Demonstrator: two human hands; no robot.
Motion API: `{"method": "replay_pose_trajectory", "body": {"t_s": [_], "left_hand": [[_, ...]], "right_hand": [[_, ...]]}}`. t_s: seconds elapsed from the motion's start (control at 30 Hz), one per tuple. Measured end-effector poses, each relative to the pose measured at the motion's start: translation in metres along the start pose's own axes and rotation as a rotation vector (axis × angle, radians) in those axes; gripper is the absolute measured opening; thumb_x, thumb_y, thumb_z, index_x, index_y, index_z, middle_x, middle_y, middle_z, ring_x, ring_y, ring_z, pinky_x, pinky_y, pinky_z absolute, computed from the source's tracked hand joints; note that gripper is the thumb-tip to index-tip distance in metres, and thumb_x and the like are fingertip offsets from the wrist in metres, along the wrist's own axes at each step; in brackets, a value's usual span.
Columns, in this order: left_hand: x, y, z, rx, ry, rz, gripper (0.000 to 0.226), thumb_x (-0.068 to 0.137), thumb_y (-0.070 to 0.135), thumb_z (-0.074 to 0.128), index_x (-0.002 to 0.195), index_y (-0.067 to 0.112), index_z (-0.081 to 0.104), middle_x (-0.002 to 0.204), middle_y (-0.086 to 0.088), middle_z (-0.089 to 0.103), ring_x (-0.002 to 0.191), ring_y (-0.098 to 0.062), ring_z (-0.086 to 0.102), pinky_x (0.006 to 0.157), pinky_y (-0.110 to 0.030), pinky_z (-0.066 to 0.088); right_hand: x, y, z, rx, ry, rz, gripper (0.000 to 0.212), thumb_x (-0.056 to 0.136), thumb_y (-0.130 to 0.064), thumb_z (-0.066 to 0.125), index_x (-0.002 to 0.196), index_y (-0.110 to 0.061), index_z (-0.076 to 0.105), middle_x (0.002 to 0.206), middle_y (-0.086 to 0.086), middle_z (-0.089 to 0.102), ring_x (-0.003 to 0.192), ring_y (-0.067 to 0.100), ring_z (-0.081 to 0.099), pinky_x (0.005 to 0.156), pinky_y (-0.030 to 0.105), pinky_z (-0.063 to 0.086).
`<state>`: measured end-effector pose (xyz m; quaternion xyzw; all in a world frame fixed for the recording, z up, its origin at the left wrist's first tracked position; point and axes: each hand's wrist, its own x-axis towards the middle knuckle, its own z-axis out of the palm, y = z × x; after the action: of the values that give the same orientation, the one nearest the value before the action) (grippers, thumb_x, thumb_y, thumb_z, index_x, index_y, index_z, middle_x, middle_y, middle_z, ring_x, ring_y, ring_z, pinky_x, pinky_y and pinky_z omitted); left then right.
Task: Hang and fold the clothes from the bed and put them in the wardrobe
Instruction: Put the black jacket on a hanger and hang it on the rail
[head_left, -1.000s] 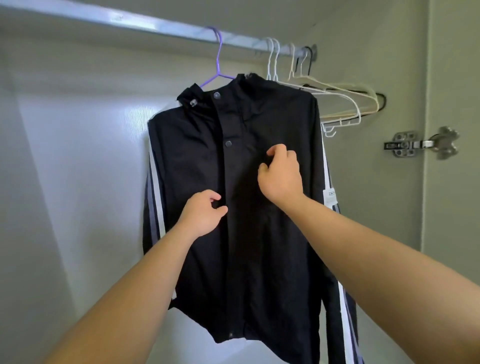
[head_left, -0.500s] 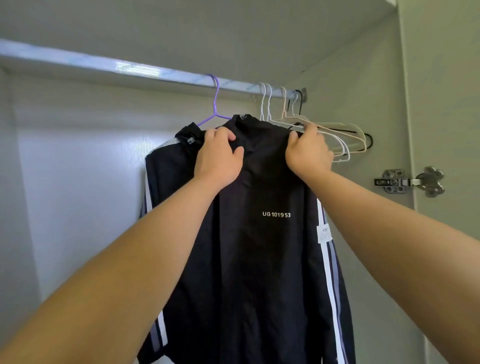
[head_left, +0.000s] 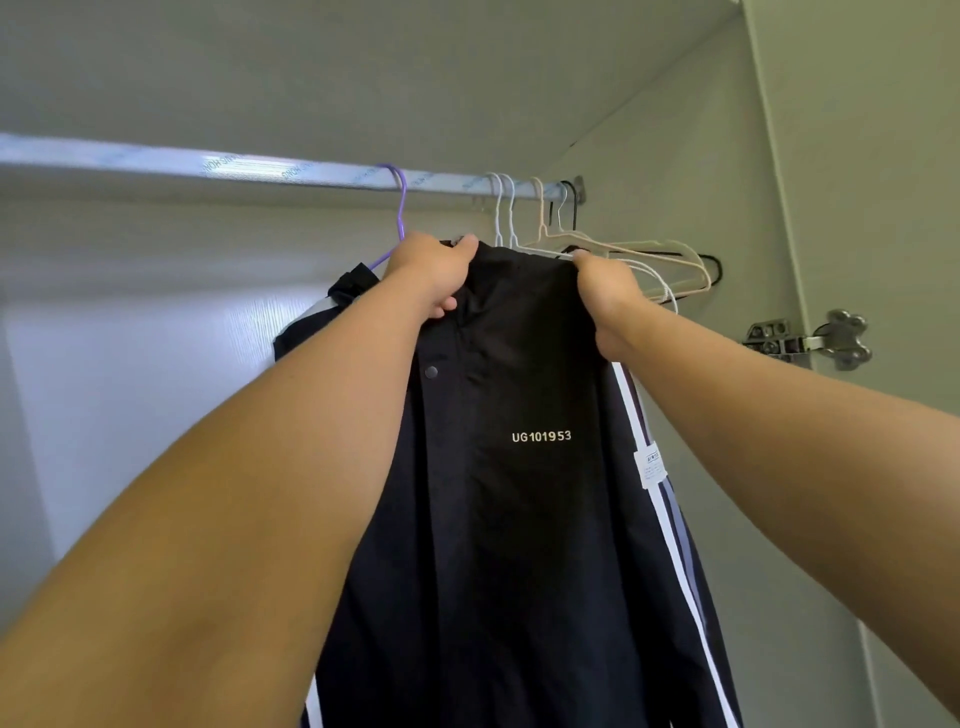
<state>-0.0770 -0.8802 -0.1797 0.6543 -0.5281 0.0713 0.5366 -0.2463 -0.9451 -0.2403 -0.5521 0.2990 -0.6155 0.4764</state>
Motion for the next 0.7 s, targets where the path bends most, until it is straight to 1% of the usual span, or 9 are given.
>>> {"method": "replay_pose_trajectory", "body": {"t_s": [0.07, 0.17, 0.23, 0.33, 0.37, 0.43, 0.5, 0.57, 0.7], "left_hand": [[0.002, -0.001, -0.001, 0.047, -0.027, 0.027, 0.057, 0.088, 0.066, 0.058, 0.095, 0.009, 0.056, 0.083, -0.002, 0.059, 0.068, -0.021, 0.060, 0.060, -0.030, 0.051], [0.000, 0.000, -0.005, 0.247, 0.011, 0.081, 0.066, 0.084, 0.074, 0.059, 0.098, 0.010, 0.055, 0.082, -0.001, 0.054, 0.072, -0.021, 0.053, 0.055, -0.032, 0.038], [-0.003, -0.004, -0.008, 0.369, 0.025, 0.101, 0.064, 0.084, 0.073, 0.061, 0.100, 0.012, 0.054, 0.084, 0.000, 0.054, 0.078, -0.024, 0.055, 0.059, -0.033, 0.038], [-0.005, -0.015, -0.007, 0.524, 0.066, 0.108, 0.056, 0.084, 0.068, 0.067, 0.093, 0.014, 0.056, 0.086, -0.001, 0.058, 0.081, -0.026, 0.055, 0.062, -0.034, 0.039], [-0.006, -0.019, -0.007, 0.548, 0.080, 0.097, 0.055, 0.083, 0.067, 0.069, 0.087, 0.014, 0.055, 0.083, 0.000, 0.058, 0.077, -0.025, 0.056, 0.060, -0.033, 0.040], [-0.008, -0.024, -0.006, 0.579, 0.103, 0.082, 0.054, 0.080, 0.065, 0.073, 0.077, 0.017, 0.049, 0.075, 0.002, 0.054, 0.065, -0.019, 0.052, 0.054, -0.031, 0.037], [-0.009, -0.026, -0.005, 0.613, 0.127, 0.092, 0.054, 0.077, 0.062, 0.078, 0.074, 0.018, 0.046, 0.071, 0.002, 0.052, 0.058, -0.016, 0.044, 0.048, -0.029, 0.030], [-0.010, -0.027, -0.006, 0.653, 0.134, 0.105, 0.052, 0.075, 0.057, 0.082, 0.075, 0.018, 0.047, 0.071, 0.002, 0.052, 0.059, -0.017, 0.045, 0.048, -0.028, 0.029], [-0.011, -0.031, -0.004, 0.756, 0.121, 0.156, 0.045, 0.081, 0.049, 0.080, 0.080, 0.015, 0.051, 0.075, -0.001, 0.052, 0.080, -0.029, 0.057, 0.062, -0.036, 0.046]], "right_hand": [[-0.002, -0.004, -0.004, 0.032, -0.039, 0.018, 0.037, 0.099, -0.032, 0.047, 0.121, -0.010, 0.067, 0.121, 0.013, 0.070, 0.111, 0.030, 0.066, 0.101, 0.038, 0.049], [-0.004, -0.009, -0.006, 0.002, -0.048, 0.017, 0.029, 0.094, -0.024, 0.053, 0.114, -0.009, 0.069, 0.113, 0.013, 0.072, 0.092, 0.024, 0.067, 0.078, 0.030, 0.049], [-0.001, -0.008, -0.004, -0.032, -0.019, -0.034, 0.027, 0.093, -0.018, 0.056, 0.113, -0.005, 0.067, 0.108, 0.014, 0.070, 0.086, 0.023, 0.060, 0.073, 0.030, 0.045], [0.000, 0.000, 0.001, -0.165, 0.028, -0.195, 0.015, 0.093, -0.016, 0.057, 0.105, -0.013, 0.066, 0.102, 0.003, 0.063, 0.095, 0.021, 0.055, 0.085, 0.028, 0.046], [0.000, 0.005, 0.002, -0.264, 0.047, -0.237, 0.023, 0.093, -0.019, 0.057, 0.114, -0.018, 0.067, 0.111, 0.003, 0.065, 0.109, 0.024, 0.055, 0.097, 0.033, 0.046], [-0.005, 0.013, 0.003, -0.535, 0.140, -0.316, 0.037, 0.096, -0.026, 0.057, 0.133, -0.031, 0.061, 0.129, 0.006, 0.059, 0.129, 0.032, 0.043, 0.107, 0.041, 0.039], [-0.010, 0.019, 0.006, -0.703, 0.210, -0.415, 0.039, 0.098, -0.026, 0.059, 0.135, -0.033, 0.054, 0.135, 0.009, 0.050, 0.133, 0.034, 0.037, 0.107, 0.044, 0.034], [-0.014, 0.026, 0.008, -0.725, 0.216, -0.500, 0.038, 0.097, -0.025, 0.061, 0.133, -0.028, 0.051, 0.134, 0.010, 0.045, 0.131, 0.034, 0.037, 0.107, 0.044, 0.033], [-0.019, 0.044, 0.002, -0.667, 0.143, -0.546, 0.044, 0.098, -0.032, 0.064, 0.135, -0.017, 0.048, 0.135, 0.012, 0.044, 0.123, 0.033, 0.048, 0.102, 0.038, 0.038]]}}
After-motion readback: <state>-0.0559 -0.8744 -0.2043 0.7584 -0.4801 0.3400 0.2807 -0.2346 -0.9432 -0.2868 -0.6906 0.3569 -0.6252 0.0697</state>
